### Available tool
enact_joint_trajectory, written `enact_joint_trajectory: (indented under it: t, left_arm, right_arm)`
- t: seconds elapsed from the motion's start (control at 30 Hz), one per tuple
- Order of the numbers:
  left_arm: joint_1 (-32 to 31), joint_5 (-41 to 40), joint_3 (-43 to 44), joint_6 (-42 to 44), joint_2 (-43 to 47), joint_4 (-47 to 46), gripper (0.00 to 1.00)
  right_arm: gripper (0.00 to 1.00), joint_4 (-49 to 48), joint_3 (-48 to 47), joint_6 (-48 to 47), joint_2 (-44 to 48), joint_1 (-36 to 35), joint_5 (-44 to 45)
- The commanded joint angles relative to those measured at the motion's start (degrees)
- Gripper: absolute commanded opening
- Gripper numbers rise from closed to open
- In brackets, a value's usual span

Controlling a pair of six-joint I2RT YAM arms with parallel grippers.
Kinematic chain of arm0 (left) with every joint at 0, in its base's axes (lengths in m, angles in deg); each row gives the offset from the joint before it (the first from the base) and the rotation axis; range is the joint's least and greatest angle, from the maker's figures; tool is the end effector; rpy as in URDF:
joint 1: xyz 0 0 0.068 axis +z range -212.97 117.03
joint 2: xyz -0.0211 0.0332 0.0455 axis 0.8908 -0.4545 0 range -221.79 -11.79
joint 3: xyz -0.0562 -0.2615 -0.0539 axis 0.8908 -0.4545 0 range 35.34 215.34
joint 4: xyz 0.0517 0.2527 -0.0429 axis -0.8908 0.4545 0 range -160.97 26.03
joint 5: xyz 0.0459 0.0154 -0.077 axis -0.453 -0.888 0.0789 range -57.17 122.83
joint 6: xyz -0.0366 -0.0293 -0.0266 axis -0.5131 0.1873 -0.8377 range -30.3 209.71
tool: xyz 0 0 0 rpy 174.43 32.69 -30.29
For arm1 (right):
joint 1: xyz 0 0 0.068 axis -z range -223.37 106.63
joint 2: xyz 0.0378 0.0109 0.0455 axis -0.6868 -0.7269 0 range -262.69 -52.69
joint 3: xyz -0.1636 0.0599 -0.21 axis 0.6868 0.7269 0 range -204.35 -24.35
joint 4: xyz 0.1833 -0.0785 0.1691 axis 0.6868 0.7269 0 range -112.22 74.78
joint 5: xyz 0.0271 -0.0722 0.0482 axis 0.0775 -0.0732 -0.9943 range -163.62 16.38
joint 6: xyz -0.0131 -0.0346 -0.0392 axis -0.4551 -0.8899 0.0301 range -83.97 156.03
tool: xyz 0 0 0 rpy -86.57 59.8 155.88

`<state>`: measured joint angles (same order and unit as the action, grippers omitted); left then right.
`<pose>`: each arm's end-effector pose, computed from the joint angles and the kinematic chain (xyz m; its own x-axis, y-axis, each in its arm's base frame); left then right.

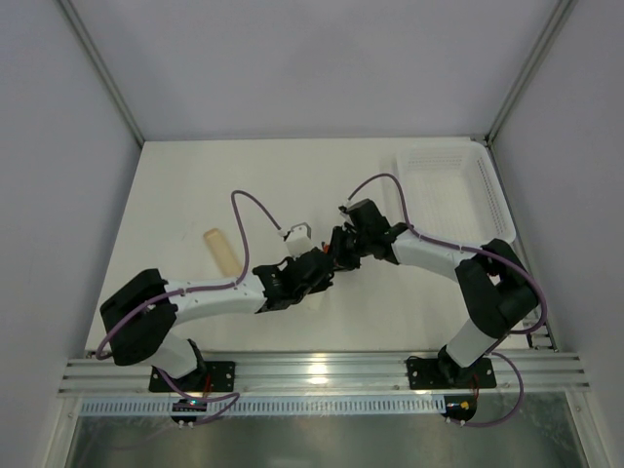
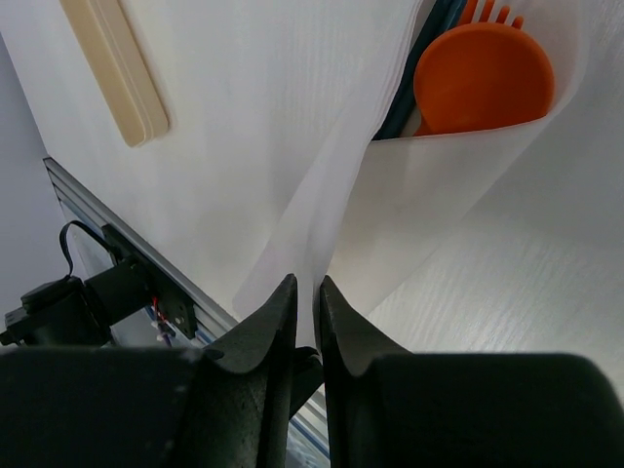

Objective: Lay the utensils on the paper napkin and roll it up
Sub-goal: Roll the napkin at the center of the board.

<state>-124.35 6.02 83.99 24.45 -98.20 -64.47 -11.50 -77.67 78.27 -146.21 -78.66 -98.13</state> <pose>0.1624 -0.2642 0.2006 -0.7109 -0.3893 -0.5856 -0.0405 0.8541 -0.5186 0.2602 0.2022 0.1822 -0.9659 0.0658 -0.2502 -0.1212 0.7394 0.6622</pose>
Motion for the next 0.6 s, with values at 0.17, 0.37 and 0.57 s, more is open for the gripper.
enact_joint_trajectory:
  t: [0.17, 0.37, 0.57]
  left_arm:
    - [-0.1, -2.5, 2.0, 1.6, 0.2, 0.4, 0.02]
    - [-0.1, -2.7, 1.9, 2.0, 0.6, 0.8, 0.02]
    - [-0.1, -2.8, 2.0, 2.1, 0.5, 0.9, 0.03]
  right_arm:
    - [0.19, -1.2, 1.2, -0.1, -0.2, -0.8, -1.8]
    - [0.26, -1.5, 1.6, -0.2, -0.1, -0.9, -2.7]
    - [0.27, -1.6, 1.5, -0.4, 0.3, -0.9, -3.6]
